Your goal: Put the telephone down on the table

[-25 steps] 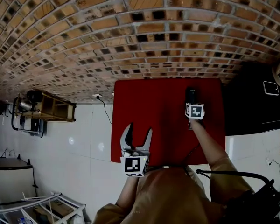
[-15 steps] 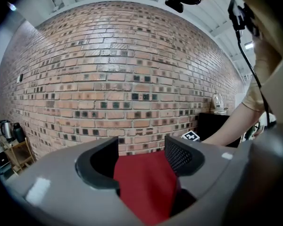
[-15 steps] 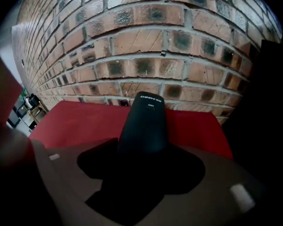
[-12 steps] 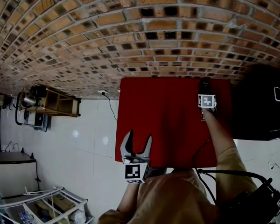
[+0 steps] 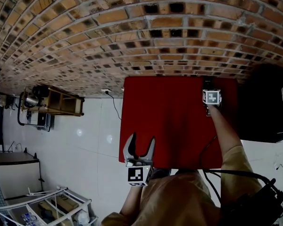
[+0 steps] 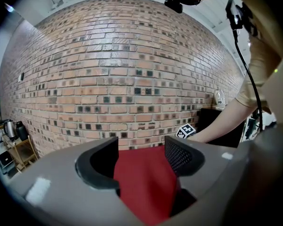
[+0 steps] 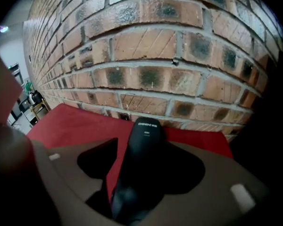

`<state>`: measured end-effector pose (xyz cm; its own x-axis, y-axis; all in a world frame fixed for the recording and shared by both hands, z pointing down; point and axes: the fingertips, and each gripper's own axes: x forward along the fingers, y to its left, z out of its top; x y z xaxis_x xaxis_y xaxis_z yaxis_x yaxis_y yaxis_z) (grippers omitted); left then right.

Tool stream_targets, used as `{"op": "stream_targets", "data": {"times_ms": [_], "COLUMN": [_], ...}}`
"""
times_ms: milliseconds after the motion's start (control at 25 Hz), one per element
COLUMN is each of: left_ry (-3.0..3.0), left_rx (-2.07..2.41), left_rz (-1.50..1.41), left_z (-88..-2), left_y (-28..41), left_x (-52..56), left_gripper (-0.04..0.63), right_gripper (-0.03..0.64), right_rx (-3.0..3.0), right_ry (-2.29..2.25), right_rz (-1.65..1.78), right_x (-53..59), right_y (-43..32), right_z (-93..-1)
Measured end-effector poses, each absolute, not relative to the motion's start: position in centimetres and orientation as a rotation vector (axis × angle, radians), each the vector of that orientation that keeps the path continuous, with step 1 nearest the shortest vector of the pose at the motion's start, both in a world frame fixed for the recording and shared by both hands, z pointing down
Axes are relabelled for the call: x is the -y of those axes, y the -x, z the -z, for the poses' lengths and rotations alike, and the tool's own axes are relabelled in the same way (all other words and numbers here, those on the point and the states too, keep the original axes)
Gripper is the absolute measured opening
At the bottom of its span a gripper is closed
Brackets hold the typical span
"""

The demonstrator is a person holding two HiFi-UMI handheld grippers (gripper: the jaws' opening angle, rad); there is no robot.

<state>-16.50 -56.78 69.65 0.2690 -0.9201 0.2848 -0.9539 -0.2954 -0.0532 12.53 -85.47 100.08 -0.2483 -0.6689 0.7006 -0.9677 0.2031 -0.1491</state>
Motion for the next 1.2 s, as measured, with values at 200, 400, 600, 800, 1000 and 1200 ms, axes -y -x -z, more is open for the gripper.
{"op": "stream_targets", "data": {"times_ms": [200, 400, 600, 800, 1000, 1200], "left_ry": [-2.478, -2.524, -2.634, -2.69, -2.725, -2.748], "left_rx": [1.79, 1.75, 1.761, 1.731, 1.73, 1.738], "left_rz": [-0.303, -0.235, -0.019, 0.073, 0.13, 0.151], "left_z": [-67.2, -64.1, -60.6, -57.9, -55.1, -54.0], "left_y": [15.6, 14.0, 12.3, 10.8, 10.5, 10.1], "left_x": [57.4, 57.6, 58.8, 59.2, 59.0, 58.4], "left_gripper": [0.293, 0.293, 0.293, 0.293, 0.293, 0.293], "right_gripper": [0.301, 0.301, 0.298, 0.282, 0.322, 0.471], "right_rx": [2.058, 2.204, 2.449, 2.676, 2.819, 2.834], "right_ry": [-1.546, -1.618, -1.695, -1.769, -1.862, -1.92], "right_rz": [-0.771, -0.75, -0.594, -0.259, 0.077, 0.097], "right_x": [84.4, 80.9, 75.6, 68.5, 62.3, 59.0], "right_y": [-13.1, -14.1, -13.6, -12.1, -11.2, -10.6], "right_z": [-96.6, -89.6, -78.6, -66.1, -55.6, -53.5]}}
